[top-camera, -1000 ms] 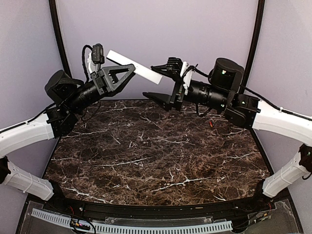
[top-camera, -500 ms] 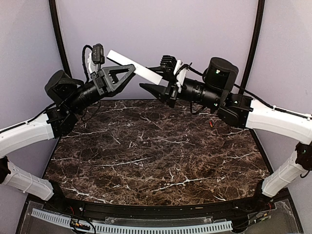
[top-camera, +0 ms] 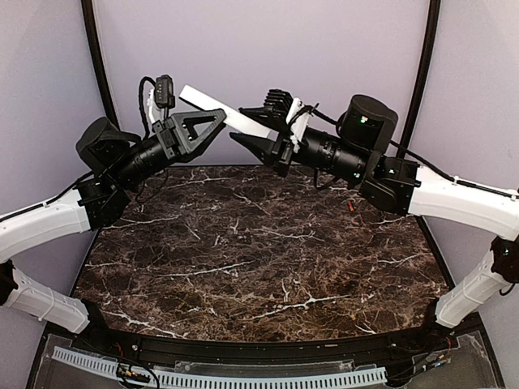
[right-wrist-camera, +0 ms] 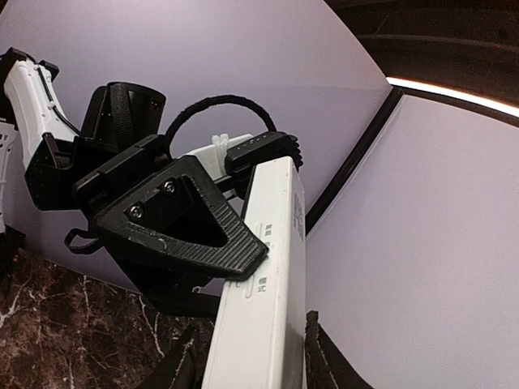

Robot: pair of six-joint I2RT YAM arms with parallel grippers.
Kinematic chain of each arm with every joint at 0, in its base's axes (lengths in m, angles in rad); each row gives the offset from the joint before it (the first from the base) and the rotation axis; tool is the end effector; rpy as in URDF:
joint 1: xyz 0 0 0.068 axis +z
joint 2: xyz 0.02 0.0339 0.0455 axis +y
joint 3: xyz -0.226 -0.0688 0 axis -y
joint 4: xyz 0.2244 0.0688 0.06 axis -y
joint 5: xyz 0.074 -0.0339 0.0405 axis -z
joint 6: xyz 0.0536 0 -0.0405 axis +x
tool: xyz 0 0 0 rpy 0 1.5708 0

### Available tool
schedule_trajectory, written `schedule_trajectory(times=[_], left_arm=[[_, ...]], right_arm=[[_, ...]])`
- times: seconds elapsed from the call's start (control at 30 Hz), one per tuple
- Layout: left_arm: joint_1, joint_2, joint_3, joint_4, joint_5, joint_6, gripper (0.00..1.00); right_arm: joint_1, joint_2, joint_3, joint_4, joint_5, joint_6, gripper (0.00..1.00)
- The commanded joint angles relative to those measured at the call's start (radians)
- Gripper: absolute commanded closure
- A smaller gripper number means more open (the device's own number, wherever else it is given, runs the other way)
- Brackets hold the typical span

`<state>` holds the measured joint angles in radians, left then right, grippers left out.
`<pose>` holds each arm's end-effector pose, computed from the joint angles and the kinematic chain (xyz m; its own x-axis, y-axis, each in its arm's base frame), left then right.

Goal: Load the batteries into the remote control
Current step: Remove the battery cover from the remote control.

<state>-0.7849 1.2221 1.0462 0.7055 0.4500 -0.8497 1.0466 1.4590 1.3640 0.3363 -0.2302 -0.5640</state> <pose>0.1814 -0.2142 0.4075 -0.4415 -0.5149 -0.7348 0.8639 -0.0228 -0.5031 0.1628 0.3060 0.4067 0.6109 0.0169 -0.7915 -0.7421 0.3603 -0.5652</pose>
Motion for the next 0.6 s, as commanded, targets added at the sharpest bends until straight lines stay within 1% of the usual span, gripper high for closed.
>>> schedule_trajectory(times=[0.0,0.17,0.23,0.3,0.33,0.37,0.4,0.47,0.53,0.57], left_arm=[[-0.005,-0.021,-0.012,0.019,-0.005,0.004,1.00],[-0.005,-0.026,-0.014,0.022,-0.003,0.009,1.00],[-0.005,-0.024,-0.017,0.028,0.000,0.008,1.00],[-0.005,-0.023,-0.017,0.037,0.002,0.008,1.00],[-0.005,-0.023,-0.018,0.038,-0.001,0.008,0.85],[-0.005,-0.023,-0.018,0.034,-0.012,0.010,0.74],[-0.005,-0.024,-0.018,0.030,-0.025,0.012,0.54],[-0.005,-0.029,-0.020,0.012,-0.080,0.018,0.39],[-0.004,-0.033,-0.020,0.004,-0.112,0.021,0.38],[-0.005,-0.036,-0.022,0.006,-0.121,0.021,0.44]], right_arm=[[0.016,0.020,0.030,0.034,0.032,-0.015,0.66],[0.017,0.021,0.026,0.028,0.041,-0.012,0.85],[0.019,0.021,0.025,0.026,0.042,-0.010,0.91],[0.019,0.021,0.024,0.027,0.042,-0.007,0.94],[0.020,0.021,0.026,0.028,0.043,-0.002,0.95],[0.021,0.021,0.026,0.030,0.042,0.004,0.96],[0.020,0.021,0.024,0.035,0.044,0.010,0.96],[0.023,0.023,0.023,0.047,0.055,0.024,0.98],[0.028,0.025,0.020,0.059,0.075,0.030,1.00],[0.031,0.027,0.020,0.061,0.084,0.030,1.00]])
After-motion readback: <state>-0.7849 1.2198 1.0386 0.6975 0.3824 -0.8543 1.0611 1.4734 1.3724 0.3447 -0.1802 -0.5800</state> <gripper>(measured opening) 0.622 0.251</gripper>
